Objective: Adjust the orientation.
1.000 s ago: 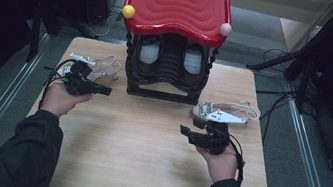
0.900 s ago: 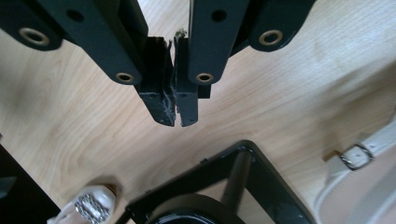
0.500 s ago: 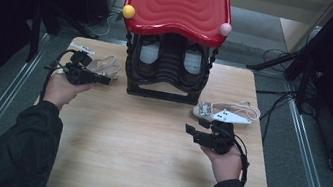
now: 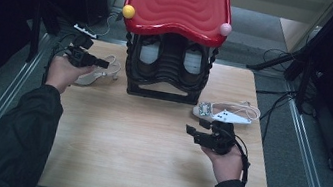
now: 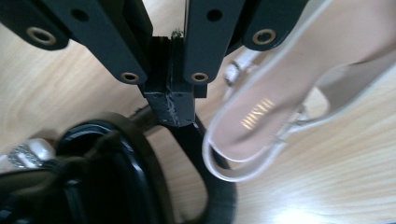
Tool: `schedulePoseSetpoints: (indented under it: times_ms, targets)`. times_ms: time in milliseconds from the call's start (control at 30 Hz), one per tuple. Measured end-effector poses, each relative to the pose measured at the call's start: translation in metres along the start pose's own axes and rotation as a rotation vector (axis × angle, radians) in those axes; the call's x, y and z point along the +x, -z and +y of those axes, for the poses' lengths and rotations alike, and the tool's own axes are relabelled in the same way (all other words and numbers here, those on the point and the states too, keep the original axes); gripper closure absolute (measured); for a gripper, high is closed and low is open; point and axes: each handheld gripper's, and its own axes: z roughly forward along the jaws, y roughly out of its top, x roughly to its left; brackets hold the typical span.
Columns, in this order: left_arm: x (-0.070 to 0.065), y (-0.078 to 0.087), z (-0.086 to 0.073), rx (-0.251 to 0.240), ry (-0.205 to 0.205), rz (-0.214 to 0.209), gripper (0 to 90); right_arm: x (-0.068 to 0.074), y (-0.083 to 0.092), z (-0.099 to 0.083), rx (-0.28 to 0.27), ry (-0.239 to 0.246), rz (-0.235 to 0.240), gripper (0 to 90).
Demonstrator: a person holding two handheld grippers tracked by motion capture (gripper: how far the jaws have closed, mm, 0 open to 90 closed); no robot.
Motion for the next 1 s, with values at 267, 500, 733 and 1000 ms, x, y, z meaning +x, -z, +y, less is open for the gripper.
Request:
schedulePoseSetpoints:
  times_ms: [267, 500, 733, 1000]
  targets:
    - [0.024, -0.008, 0.003, -0.033, 0.074, 0.0, 90.0, 0.002, -0.002, -0.001, 0.012, 0.002, 0.009, 42.4]
    - [0.032, -0.023, -0.002, 0.017, 0.073, 0.046, 90.0, 0.005, -0.005, -0.001, 0.025, 0.011, 0.018, 42.5]
    - [0.035, -0.032, -0.009, 0.052, 0.078, 0.041, 90.0, 0.004, -0.005, -0.003, 0.026, 0.011, 0.02, 42.4]
    - [0.037, -0.032, -0.023, 0.047, 0.105, 0.033, 90.0, 0.003, -0.005, -0.004, 0.03, 0.006, 0.016, 42.2]
